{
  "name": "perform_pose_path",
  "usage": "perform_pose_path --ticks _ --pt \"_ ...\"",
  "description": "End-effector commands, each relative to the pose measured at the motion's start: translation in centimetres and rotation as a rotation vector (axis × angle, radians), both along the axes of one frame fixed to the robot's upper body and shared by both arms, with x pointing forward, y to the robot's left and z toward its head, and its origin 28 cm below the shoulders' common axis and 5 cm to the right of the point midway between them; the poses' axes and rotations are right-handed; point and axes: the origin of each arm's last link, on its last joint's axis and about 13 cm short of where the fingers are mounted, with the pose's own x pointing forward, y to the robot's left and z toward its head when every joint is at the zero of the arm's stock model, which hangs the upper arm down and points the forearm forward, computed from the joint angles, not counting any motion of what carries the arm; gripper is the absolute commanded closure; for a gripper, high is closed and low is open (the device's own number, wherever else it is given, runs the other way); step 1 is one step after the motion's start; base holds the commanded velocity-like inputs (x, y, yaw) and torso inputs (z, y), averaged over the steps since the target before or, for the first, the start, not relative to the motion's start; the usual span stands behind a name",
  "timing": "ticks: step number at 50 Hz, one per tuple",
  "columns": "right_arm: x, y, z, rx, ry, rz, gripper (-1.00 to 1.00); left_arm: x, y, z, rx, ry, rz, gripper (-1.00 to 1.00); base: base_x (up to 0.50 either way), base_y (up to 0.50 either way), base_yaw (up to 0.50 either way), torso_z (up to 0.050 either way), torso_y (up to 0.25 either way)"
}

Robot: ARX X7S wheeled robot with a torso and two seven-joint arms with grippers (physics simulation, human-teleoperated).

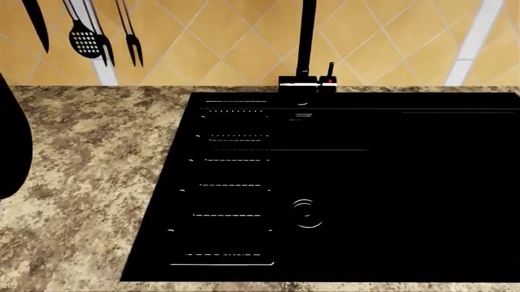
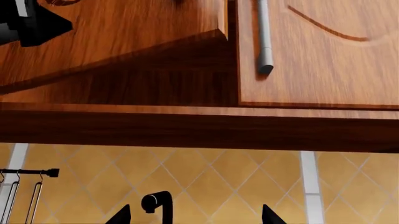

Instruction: Pick the kettle from the counter and place it on the tray. Then pick the mug from the cabinet and place it on the tray. Then close the cabinet doors.

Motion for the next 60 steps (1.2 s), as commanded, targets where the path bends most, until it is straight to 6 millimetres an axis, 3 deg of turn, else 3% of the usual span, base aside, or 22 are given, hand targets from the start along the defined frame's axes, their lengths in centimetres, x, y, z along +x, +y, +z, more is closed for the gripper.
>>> perform_pose_path --ticks 1,9,29,42,60 --pt "0.0 0.0 -0.1 0.003 -0.001 0.002 -1.0 1.7 -3.1 -2.9 0.182 0.143 -0.187 -1.0 0.0 0.0 0.0 0.0 0.0" --pt "0.1 0.1 -0.2 0.004 0.002 0.003 -1.0 2.2 -2.9 -2.7 0.176 0.125 -0.147 -1.0 0.0 0.0 0.0 0.0 0.0" --pt "0.3 0.2 -0.5 0.005 0.011 0.0 -1.0 7.5 -3.3 -5.8 0.324 0.274 0.128 -1.0 0.0 0.0 0.0 0.0 0.0" --pt "0.4 0.2 -0.7 0.005 0.014 -0.002 -1.0 8.5 -3.6 -7.2 0.364 0.289 0.156 -1.0 0.0 0.0 0.0 0.0 0.0" --pt "0.7 0.3 -1.1 0.003 0.025 -0.012 -1.0 11.7 -3.4 -9.7 0.407 0.361 0.266 -1.0 0.0 0.0 0.0 0.0 0.0"
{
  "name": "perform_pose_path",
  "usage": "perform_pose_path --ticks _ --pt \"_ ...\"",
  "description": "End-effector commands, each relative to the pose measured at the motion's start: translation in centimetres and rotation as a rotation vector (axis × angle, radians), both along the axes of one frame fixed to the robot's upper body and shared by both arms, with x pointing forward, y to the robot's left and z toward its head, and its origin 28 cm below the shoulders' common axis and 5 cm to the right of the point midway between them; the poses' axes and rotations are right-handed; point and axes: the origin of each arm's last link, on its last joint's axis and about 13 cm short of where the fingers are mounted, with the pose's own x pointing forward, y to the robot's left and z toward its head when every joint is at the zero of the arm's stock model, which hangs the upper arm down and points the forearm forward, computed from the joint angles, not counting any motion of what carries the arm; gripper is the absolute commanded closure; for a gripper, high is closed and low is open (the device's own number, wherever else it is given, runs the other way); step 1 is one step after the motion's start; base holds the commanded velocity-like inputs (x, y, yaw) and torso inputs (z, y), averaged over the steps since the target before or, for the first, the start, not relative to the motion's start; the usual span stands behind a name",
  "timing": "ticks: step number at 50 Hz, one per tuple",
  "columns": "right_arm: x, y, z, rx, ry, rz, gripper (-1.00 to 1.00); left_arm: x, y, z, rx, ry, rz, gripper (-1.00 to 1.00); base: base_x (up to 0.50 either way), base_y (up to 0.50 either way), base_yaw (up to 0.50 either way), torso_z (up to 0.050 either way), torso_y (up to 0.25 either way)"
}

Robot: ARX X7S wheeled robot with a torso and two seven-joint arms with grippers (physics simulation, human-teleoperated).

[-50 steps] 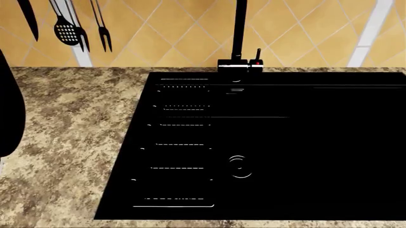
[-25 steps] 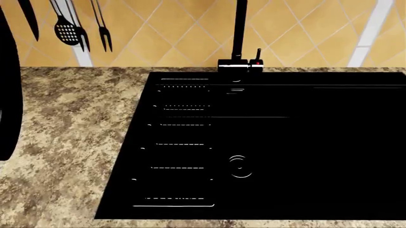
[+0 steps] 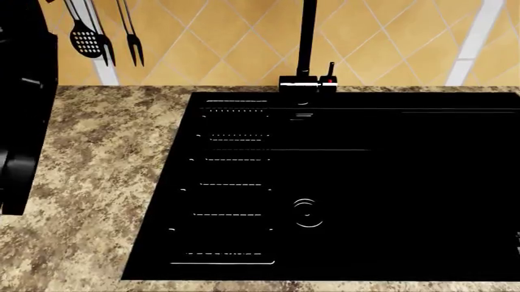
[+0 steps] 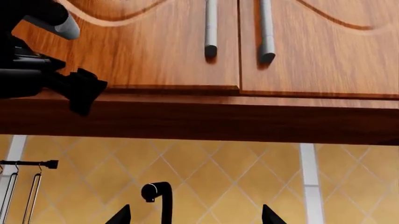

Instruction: Pick the kettle from the counter and place it on the tray. Then pick the mug from the cabinet and place it on the tray. Then close the cabinet doors.

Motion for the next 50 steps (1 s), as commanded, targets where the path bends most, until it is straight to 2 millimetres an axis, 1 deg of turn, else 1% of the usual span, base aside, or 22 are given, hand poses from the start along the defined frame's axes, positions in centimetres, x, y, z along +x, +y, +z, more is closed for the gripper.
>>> perform_pose_path --ticks 1,4,10,16,20,24,25,28,31,34,37,50 --pt "0.1 0.1 -0.2 0.004 0.002 -0.005 -1.0 5.7 0.0 -5.9 0.046 0.376 0.02 -1.0 0.0 0.0 0.0 0.0 0.0" --pt "0.1 0.1 -0.3 0.006 0.005 -0.006 -1.0 6.0 0.0 -6.3 0.046 0.384 0.027 -1.0 0.0 0.0 0.0 0.0 0.0" --pt "0.1 0.1 -0.4 0.005 0.003 -0.006 -1.0 6.0 0.0 -6.2 0.044 0.388 0.028 -1.0 0.0 0.0 0.0 0.0 0.0" --pt "0.2 0.1 -0.4 0.007 0.005 -0.005 -1.0 5.2 0.2 -4.7 -0.014 0.344 -0.029 -1.0 0.0 0.0 0.0 0.0 0.0" --pt "0.1 0.1 -0.4 0.007 0.001 -0.006 -1.0 3.4 0.7 -1.9 -0.122 0.258 -0.131 -1.0 0.01 0.0 0.0 0.0 0.0" --pt "0.1 0.1 -0.3 0.005 0.0 -0.006 -1.0 0.7 1.3 1.0 -0.204 0.162 -0.228 -1.0 0.01 0.0 -0.01 0.0 0.0" --pt "0.0 0.0 -0.2 0.005 -0.002 -0.005 -1.0 -0.3 1.6 1.8 -0.221 0.134 -0.254 -1.0 0.01 0.0 -0.01 0.0 0.0" --pt "0.0 0.0 -0.1 0.003 -0.003 -0.004 -1.0 -2.7 2.5 3.3 -0.263 0.08 -0.304 -1.0 0.0 0.0 0.0 0.0 0.0" --pt "-0.1 0.0 0.0 0.0 -0.008 -0.002 -1.0 -4.5 3.3 4.1 -0.281 0.046 -0.332 -1.0 0.0 0.0 0.0 0.0 0.0" --pt "0.0 0.0 0.1 -0.003 -0.01 0.0 -1.0 -5.4 4.1 4.2 -0.3 0.029 -0.343 -1.0 0.0 0.0 0.0 0.0 0.0" --pt "0.0 0.1 0.2 -0.005 -0.012 0.001 -1.0 -6.0 4.6 3.8 -0.302 0.025 -0.344 -1.0 0.0 0.0 0.0 0.0 0.0" --pt "0.2 0.2 0.6 -0.006 -0.015 0.0 -1.0 -8.8 5.9 1.8 -0.264 -0.002 -0.366 -1.0 0.0 0.0 0.0 0.0 0.0"
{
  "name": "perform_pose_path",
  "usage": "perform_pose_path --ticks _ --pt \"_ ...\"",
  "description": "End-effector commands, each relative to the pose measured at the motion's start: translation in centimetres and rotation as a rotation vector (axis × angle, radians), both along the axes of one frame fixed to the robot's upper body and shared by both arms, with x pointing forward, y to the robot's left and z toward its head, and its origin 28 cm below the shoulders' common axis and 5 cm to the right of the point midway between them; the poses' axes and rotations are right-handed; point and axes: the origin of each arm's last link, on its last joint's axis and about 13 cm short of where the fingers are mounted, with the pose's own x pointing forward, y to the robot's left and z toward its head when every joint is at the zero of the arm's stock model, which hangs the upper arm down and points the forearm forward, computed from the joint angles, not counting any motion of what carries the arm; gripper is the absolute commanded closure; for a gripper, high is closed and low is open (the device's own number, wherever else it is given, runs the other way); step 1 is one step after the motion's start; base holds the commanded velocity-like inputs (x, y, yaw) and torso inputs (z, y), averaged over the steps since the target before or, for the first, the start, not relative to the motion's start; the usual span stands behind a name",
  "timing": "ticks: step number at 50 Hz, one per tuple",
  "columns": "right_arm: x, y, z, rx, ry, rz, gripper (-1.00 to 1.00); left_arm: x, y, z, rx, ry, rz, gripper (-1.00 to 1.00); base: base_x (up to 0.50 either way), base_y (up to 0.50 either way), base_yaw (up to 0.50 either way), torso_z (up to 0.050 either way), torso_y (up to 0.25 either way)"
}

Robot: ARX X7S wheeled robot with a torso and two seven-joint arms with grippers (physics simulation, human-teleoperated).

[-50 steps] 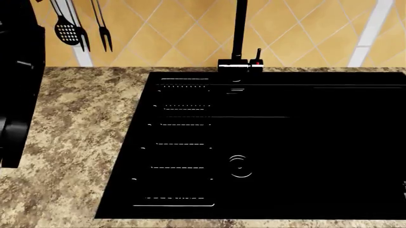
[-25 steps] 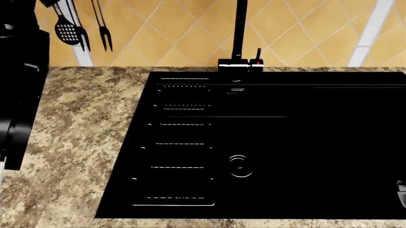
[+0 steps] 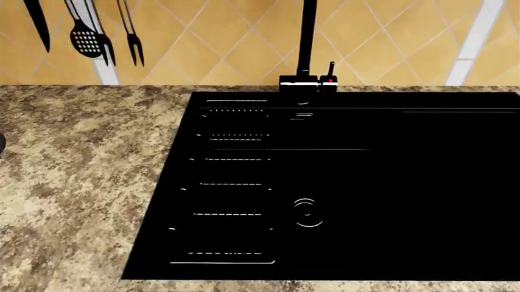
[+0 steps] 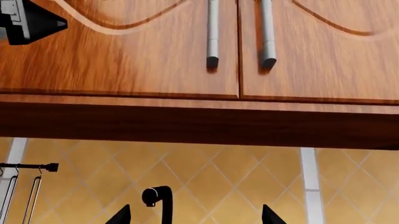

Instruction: Pick the kettle from the counter and place it on the tray. Then pick the mug from the cabinet and place it on the tray. Then close the cabinet doors.

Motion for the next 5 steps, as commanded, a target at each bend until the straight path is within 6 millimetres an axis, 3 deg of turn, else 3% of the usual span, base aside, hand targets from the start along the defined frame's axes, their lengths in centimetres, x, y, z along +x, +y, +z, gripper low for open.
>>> perform_pose_path --ticks 1,5 --pt "0.09 0.09 0.23 -0.002 -0.003 0.0 -1.0 -2.78 1.47 -1.13 0.001 -0.035 -0.037 -1.0 0.0 0.0 0.0 0.0 0.0" --pt "0.15 0.13 0.2 -0.001 -0.001 0.0 -1.0 -3.34 1.98 -1.61 -0.009 -0.036 -0.044 -1.0 0.0 0.0 0.0 0.0 0.0"
